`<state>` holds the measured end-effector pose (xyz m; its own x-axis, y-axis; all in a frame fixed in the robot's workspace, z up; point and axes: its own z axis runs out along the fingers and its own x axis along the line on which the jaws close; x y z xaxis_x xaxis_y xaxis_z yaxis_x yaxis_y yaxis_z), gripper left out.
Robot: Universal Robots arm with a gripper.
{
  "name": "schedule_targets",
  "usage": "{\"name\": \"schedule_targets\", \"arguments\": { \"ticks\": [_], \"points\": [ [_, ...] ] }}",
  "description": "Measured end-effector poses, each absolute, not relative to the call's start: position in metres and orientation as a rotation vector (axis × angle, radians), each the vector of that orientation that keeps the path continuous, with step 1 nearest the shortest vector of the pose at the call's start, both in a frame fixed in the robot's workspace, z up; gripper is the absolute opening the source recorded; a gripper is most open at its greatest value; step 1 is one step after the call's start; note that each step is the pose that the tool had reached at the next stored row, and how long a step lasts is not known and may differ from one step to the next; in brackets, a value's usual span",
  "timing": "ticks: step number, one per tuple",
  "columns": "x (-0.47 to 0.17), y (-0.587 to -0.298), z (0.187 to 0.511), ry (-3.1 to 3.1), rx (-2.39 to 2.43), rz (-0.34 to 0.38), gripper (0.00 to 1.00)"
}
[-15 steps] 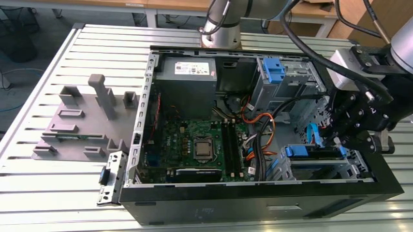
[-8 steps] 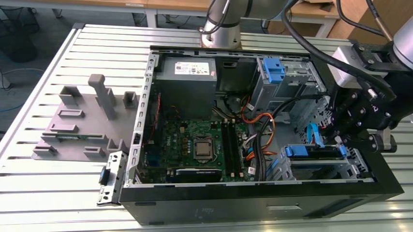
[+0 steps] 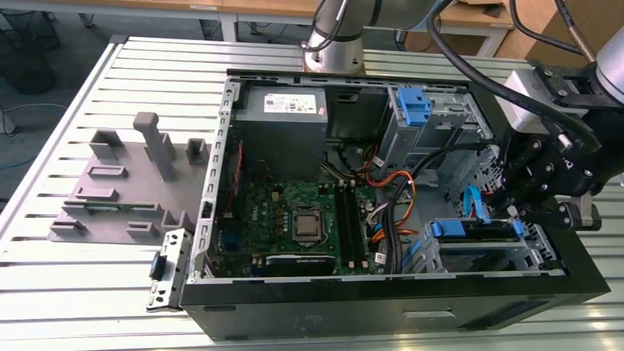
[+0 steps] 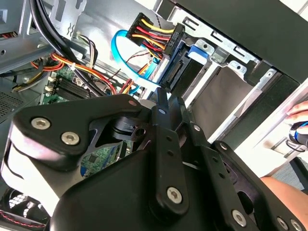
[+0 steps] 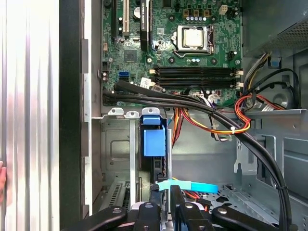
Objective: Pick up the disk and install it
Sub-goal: 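Insert the first disk wire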
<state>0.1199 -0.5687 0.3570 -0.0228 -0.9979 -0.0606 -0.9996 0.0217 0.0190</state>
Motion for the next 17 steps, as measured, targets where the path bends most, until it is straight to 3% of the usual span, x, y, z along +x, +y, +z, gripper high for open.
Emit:
{"name": "schedule_targets", "arguments": {
  "ticks": [17],
  "points": [
    [0.1206,-0.5686,0.3630,2.224,-2.175,0.087,0.24]
  ]
}}
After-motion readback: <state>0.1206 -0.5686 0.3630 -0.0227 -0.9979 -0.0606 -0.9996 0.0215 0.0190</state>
